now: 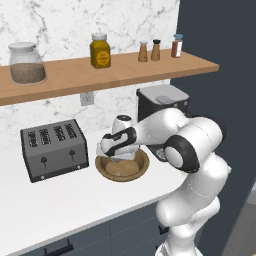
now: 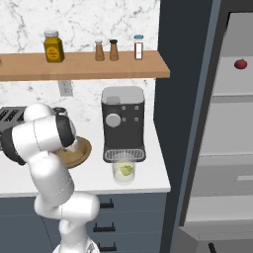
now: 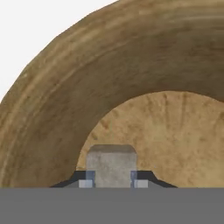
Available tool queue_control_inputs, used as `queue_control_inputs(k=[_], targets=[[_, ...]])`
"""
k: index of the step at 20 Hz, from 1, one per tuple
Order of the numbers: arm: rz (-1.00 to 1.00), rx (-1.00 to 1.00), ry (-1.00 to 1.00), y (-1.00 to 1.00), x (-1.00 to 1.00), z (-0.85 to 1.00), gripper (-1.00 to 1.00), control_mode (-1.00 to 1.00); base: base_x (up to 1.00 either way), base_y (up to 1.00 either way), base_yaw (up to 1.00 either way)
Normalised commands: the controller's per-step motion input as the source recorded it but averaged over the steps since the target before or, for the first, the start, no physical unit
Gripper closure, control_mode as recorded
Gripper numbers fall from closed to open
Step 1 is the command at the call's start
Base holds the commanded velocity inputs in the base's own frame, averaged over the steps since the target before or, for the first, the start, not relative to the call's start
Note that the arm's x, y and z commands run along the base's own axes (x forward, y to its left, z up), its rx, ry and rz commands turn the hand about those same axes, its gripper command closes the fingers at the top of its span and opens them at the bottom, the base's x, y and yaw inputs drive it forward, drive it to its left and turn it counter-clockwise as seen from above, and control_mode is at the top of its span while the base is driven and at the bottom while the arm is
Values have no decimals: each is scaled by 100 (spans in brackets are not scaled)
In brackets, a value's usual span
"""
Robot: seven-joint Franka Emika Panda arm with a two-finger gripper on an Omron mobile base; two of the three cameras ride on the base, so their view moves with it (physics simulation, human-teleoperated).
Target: Grab a lemon wedge from the fridge and one ice cube from the ice bowl, and put them in the glass of lemonade.
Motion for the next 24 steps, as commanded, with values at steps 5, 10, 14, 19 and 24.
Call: queue_control_inputs(k=[5,10,14,19,24], targets=[[0,0,-4,-8,-66,72,100,-100,0,0,0],[-3,0,-13,-50,-63,81,100,-100,0,0,0],[-1,0,-16,-85,-69,74,100,-100,0,0,0],[-4,0,-9,-94,-58,74,100,-100,0,0,0],[-5,0,-2,-96,-46,72,100,-100,0,0,0]])
